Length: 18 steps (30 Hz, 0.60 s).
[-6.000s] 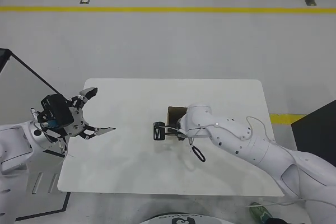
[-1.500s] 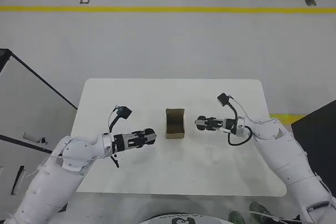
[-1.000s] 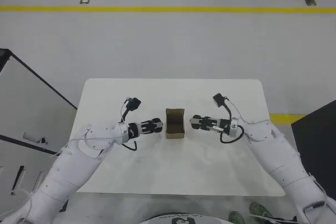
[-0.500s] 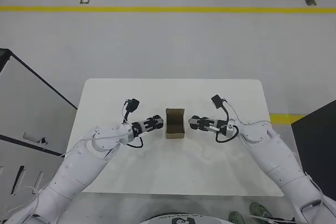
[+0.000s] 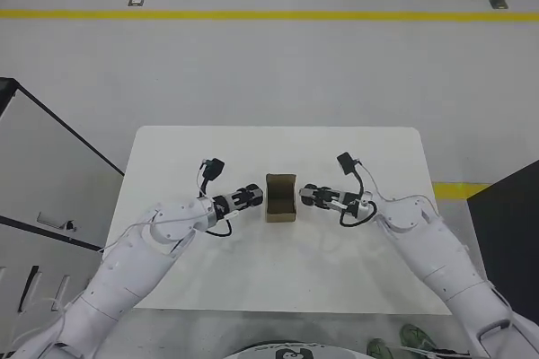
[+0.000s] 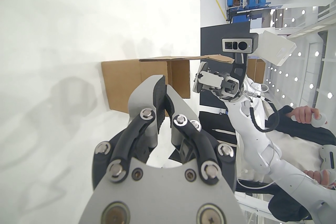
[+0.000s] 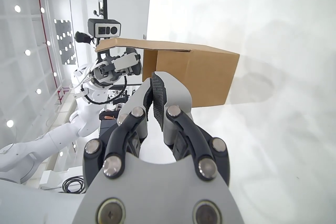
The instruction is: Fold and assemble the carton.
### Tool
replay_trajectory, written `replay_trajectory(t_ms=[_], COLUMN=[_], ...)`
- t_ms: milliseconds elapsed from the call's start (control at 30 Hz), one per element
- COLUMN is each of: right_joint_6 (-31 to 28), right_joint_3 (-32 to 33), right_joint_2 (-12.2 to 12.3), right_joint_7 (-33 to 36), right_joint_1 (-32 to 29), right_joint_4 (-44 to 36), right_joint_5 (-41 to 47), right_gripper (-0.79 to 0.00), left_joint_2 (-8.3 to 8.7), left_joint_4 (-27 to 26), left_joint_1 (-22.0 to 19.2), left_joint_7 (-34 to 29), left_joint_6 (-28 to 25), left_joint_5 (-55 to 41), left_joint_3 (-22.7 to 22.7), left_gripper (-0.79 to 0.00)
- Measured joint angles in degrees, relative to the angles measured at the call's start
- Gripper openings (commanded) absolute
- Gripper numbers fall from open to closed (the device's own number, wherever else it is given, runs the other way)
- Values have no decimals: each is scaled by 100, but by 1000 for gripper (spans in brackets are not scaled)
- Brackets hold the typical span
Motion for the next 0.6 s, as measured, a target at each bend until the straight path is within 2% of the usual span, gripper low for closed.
replay_trajectory(t_ms=[600], right_joint_6=[84], right_joint_3=[-531], right_joint_2=[-311], right_joint_7=[-201], right_joint_1=[434], right_joint_4=[490], right_joint_5=[-20], right_gripper=[-785], left_joint_2=[-225], left_joint_4=[513], left_joint_1=[-349], left_joint_7=[-229], left_joint_6=[-79], left_joint_5=[15], left_joint_3=[326], left_gripper=[-785])
